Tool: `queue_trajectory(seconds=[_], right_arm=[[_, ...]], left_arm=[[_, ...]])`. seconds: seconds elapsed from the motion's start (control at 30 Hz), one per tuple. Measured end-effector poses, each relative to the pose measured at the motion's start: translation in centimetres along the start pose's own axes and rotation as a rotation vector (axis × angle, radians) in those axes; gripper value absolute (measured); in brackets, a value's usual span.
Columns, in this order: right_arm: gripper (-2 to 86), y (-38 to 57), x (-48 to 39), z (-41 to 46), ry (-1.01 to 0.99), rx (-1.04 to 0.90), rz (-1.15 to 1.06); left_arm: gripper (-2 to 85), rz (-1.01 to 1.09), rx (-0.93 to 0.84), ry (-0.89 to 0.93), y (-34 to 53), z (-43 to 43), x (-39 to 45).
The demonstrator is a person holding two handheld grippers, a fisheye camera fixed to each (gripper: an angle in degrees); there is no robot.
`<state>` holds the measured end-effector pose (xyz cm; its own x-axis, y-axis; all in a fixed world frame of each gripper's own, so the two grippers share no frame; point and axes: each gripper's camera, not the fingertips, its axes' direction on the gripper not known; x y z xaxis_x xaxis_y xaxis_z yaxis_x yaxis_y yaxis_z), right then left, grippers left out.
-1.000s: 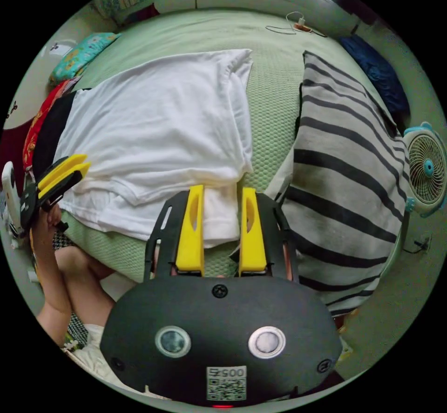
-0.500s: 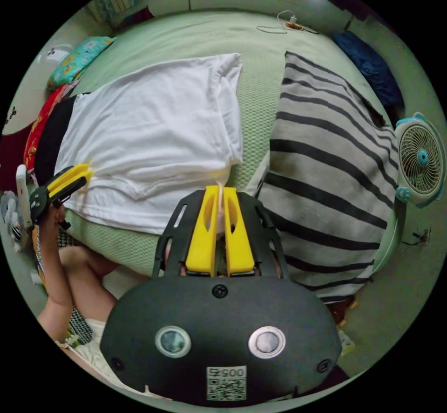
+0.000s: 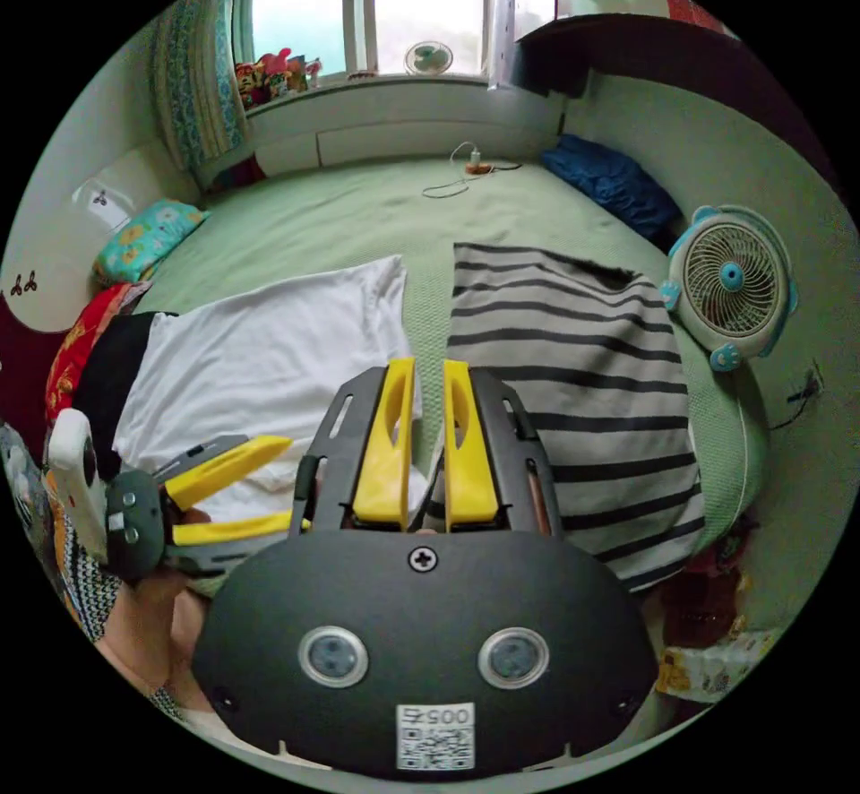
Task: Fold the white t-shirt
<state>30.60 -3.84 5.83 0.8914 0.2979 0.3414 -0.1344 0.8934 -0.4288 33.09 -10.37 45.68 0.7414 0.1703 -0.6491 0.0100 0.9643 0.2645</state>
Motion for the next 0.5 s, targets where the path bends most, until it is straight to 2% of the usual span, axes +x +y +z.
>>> queue_trajectory(seconds=[0.1,0.33,0.43,0.5], right_arm=[[-0.2,0.1,0.7,0.0,0.058,0.024,0.006],[1.3,-0.9,3.0,0.7,-0.036,-0.01,0.031],[0.4,-1.3,3.7,0.6,-0.03,-0.006,0.033],[0.2,-1.7,4.3,0.4,-0.028,0.003,0.03]], left_arm=[[19.6,0.026,-0.031,-0.033,-1.0,2.4,1.7],[16.6,-0.07,-0.089,-0.089,-1.7,4.6,1.8],[12.5,-0.112,-0.08,-0.123,-1.5,4.5,1.6],[6.3,-0.159,-0.068,-0.119,-1.3,4.1,0.9]])
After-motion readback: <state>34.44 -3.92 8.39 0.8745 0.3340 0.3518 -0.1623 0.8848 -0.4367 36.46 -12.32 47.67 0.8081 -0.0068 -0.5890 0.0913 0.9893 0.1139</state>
